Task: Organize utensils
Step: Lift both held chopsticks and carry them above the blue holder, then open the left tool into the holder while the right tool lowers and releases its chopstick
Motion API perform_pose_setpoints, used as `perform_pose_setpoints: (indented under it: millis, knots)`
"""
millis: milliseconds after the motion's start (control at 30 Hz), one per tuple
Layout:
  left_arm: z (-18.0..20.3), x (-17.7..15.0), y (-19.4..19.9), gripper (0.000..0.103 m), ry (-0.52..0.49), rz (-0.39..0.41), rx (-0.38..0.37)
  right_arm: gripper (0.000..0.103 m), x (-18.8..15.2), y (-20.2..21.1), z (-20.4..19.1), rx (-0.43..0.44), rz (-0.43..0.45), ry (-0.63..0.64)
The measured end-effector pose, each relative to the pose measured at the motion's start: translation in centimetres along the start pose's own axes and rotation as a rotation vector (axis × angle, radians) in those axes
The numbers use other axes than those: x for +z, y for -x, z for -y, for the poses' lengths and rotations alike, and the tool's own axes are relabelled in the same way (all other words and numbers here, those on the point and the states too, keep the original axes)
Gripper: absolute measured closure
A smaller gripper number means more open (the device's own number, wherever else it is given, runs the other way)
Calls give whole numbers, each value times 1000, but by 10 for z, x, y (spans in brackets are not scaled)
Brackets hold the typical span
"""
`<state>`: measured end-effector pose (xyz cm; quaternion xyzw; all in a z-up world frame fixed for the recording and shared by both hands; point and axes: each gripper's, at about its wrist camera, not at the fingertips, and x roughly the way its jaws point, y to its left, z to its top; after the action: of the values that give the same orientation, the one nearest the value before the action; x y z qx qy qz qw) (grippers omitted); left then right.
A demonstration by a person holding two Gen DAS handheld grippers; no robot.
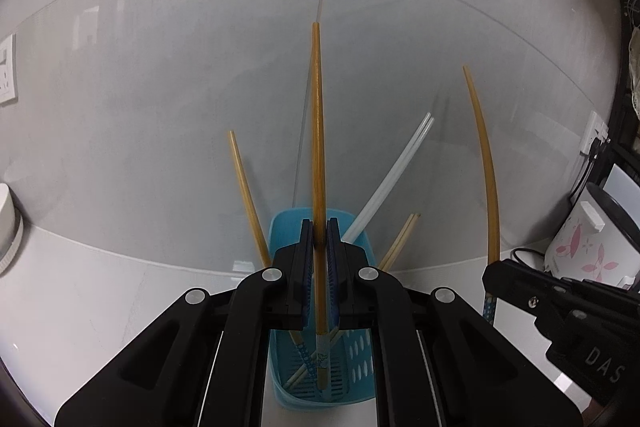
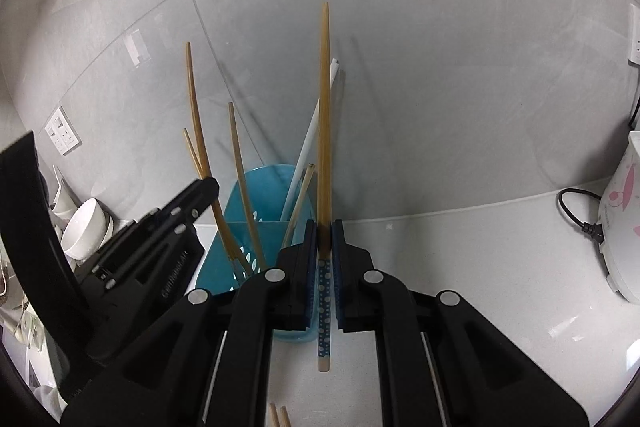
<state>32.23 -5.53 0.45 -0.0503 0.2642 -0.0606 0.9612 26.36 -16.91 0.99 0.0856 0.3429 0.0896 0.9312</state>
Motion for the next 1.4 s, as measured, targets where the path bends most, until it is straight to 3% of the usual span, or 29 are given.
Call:
perform_pose_setpoints:
  millis: [367, 467, 500, 533, 767, 867, 1067, 1400]
  knots:
    - [-7, -1, -1, 96, 1, -57, 16, 96, 1, -4, -1, 8, -12, -1]
    - [-9, 2, 2, 93, -13, -88, 53, 96, 5, -4, -3, 15, -9, 8]
    - [-11, 3, 4, 89, -8, -95, 64, 96, 5, -3, -3, 21, -9, 10]
    - [-14, 5, 7, 76, 1, -105, 73, 96, 5, -3, -3, 27, -9, 12]
    - [-27, 14, 29, 40, -4, -164, 136, 96, 15, 1, -11, 68, 29, 37]
    - [-39, 14, 41, 20, -5, -191, 163, 96, 21, 4, -16, 102, 52, 40]
    - [-52, 9, 57, 7, 6, -208, 159, 96, 31, 3, -30, 135, 96, 57]
    - [-65, 2, 51, 6, 42, -261, 170, 96, 30, -13, -49, 135, 165, 93]
